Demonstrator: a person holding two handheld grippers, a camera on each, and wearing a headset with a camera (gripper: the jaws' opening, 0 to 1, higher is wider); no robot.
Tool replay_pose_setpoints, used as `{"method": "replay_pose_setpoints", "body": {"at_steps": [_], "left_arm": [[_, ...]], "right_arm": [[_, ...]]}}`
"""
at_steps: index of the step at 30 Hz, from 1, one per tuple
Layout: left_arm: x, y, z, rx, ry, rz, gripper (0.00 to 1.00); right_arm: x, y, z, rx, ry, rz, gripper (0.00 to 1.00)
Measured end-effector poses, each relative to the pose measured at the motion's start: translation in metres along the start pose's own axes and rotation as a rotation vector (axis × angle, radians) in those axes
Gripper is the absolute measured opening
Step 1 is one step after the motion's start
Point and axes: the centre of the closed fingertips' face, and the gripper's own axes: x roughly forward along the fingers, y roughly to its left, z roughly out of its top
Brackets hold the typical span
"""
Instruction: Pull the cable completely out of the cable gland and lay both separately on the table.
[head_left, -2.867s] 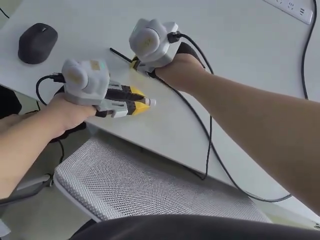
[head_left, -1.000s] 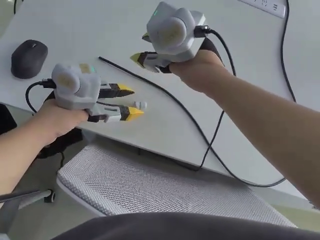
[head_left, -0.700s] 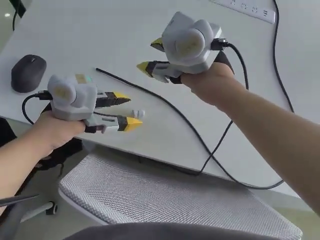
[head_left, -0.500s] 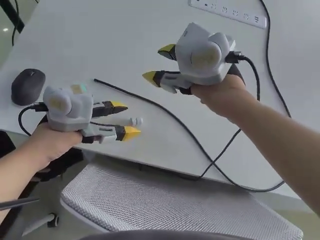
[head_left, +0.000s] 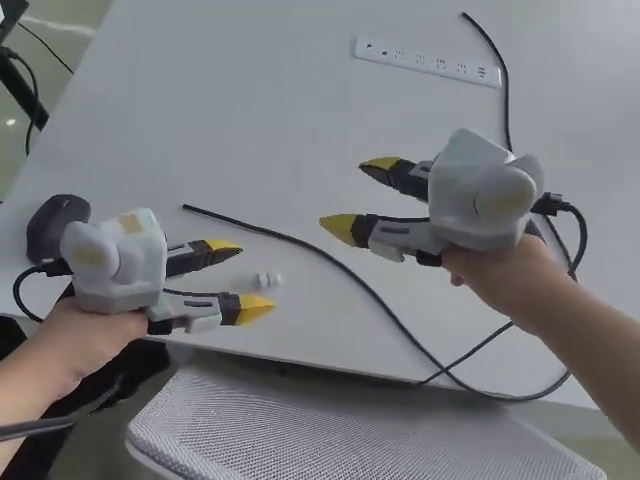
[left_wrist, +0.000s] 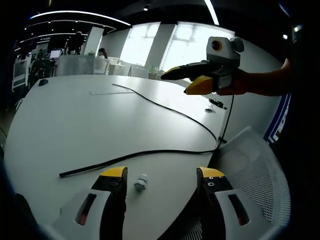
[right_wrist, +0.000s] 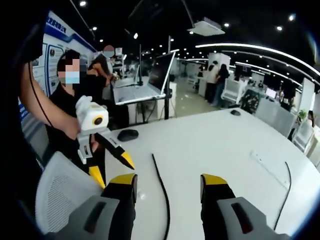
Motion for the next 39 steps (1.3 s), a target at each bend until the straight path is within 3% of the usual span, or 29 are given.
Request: {"method": "replay_pose_setpoints", "body": {"at_steps": [9, 22, 25, 28, 32, 39], "left_arm": [[-0.015, -0.007, 0.016, 0.01, -0.025, 0.022, 0.63], [-0.025, -0.016, 0.022, 0.02, -0.03, 0.039, 0.68], [-0.025, -0.017, 0.021, 0.027, -0.025, 0.043, 0.69], [-0.025, -0.02, 0.018, 0.042, -0.011, 0.045, 0.72], [-0.027, -0.022, 0.013, 0.066, 0.013, 0.055, 0.76], [-0.029, -0.023, 0.003, 0.055, 0.046, 0.065, 0.83]], "right_arm": [[-0.05, 0.004, -0.024, 0.114, -0.049, -0.032, 0.59], [-0.088, 0.013, -0.073, 0.19, -0.038, -0.041, 0.66], [-0.093, 0.017, -0.084, 0.235, -0.038, -0.028, 0.71], [-0.097, 0.02, -0.102, 0.224, 0.019, -0.036, 0.71], [-0.103, 0.023, -0.111, 0.24, 0.03, -0.041, 0.73], [-0.108, 0.026, -0.124, 0.266, 0.058, -0.039, 0.83]]}}
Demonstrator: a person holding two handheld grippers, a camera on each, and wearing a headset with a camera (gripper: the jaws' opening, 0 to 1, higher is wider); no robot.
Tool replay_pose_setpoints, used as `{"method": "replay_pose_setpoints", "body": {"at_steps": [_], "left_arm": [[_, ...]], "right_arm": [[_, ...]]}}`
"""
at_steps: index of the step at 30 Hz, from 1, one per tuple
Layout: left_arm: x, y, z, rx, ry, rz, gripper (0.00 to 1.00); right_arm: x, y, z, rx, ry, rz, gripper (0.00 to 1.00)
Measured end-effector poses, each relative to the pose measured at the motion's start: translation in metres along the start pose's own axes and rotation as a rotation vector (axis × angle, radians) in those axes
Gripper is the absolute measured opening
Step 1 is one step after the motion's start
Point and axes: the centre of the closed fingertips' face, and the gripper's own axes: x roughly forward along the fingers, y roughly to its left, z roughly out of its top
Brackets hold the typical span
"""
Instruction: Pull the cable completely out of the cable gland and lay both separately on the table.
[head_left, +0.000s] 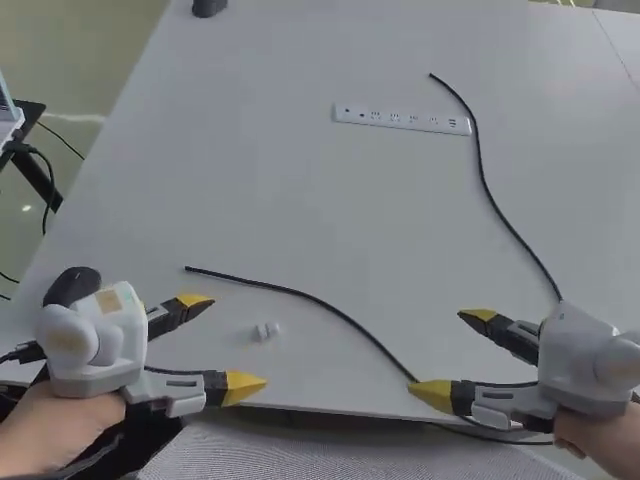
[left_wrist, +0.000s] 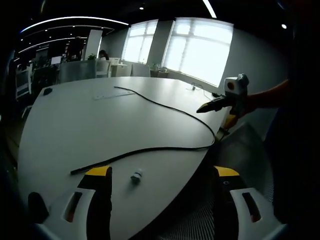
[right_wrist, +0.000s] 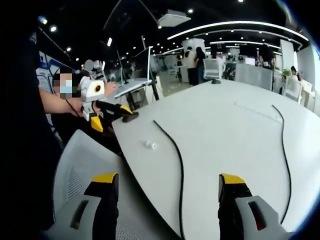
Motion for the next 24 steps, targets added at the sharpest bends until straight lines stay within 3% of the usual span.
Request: {"method": "replay_pose_setpoints", "body": {"at_steps": [3, 10, 16, 24], "left_arm": [[0.001, 0.003, -0.008, -0.014, 0.031, 0.012, 0.89], [-0.004, 0.012, -0.011, -0.037, 0.023, 0.053, 0.95], [-0.007, 0.016, -0.012, -0.054, 0.021, 0.076, 0.99], [-0.011, 0.023, -0.013, -0.078, 0.03, 0.09, 0.99]], "right_arm": [[0.0, 0.002, -0.004, 0.006, 0.01, 0.007, 0.86], [0.001, 0.009, -0.011, 0.01, 0.03, 0.027, 0.99], [0.001, 0.013, -0.017, 0.022, 0.054, 0.038, 0.99], [0.001, 0.009, -0.013, 0.015, 0.055, 0.03, 0.99]]}}
